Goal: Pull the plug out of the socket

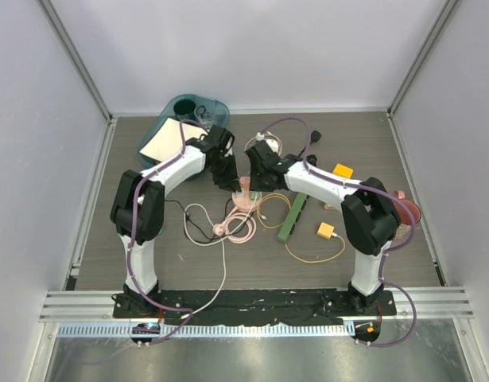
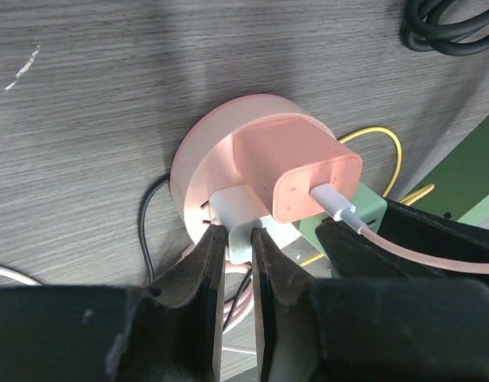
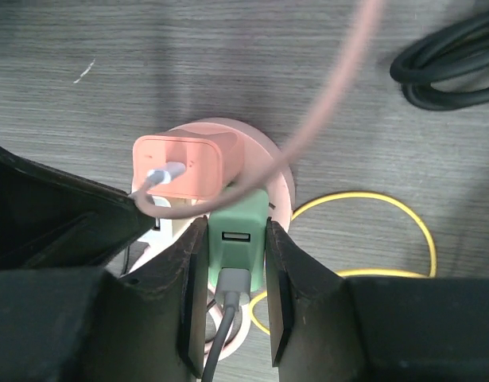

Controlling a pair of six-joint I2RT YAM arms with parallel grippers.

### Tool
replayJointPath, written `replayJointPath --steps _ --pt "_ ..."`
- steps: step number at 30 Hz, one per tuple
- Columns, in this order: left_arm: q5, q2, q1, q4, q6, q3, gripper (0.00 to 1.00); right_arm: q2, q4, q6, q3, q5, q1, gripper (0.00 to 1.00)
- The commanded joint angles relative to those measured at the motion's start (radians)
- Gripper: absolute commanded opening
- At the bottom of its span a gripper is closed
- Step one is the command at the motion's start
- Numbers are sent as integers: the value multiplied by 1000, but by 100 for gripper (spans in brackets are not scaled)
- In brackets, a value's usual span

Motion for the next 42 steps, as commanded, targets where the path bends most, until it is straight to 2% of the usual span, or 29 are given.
replayJointPath --steps 1,6,10,16,21,29,31,36,42 --pt "-146 127 -25 -40 38 -68 19 -198 345 126 -113 -184 -28 1" --pt "-143 130 -28 -38 38 -68 19 -169 314 94 -40 -192 -3 1" --pt "-152 128 -31 -40 39 -68 19 -87 201 50 141 -136 49 1" --pt "-158 127 -35 -41 39 -65 19 -4 75 5 316 -54 95 1" --pt "-152 140 -37 -46 39 -61 18 -22 67 1 310 -24 93 1" --pt "-173 142 -45 -52 45 -59 18 -129 237 94 65 -99 34 1" --pt "-176 145 -46 -55 45 -56 18 -107 218 79 109 -100 59 1" --pt "-186 139 -51 -57 47 -55 18 29 34 -12 356 61 144 1" --pt "-195 136 -63 -63 50 -52 18 -20 75 5 294 82 147 1"
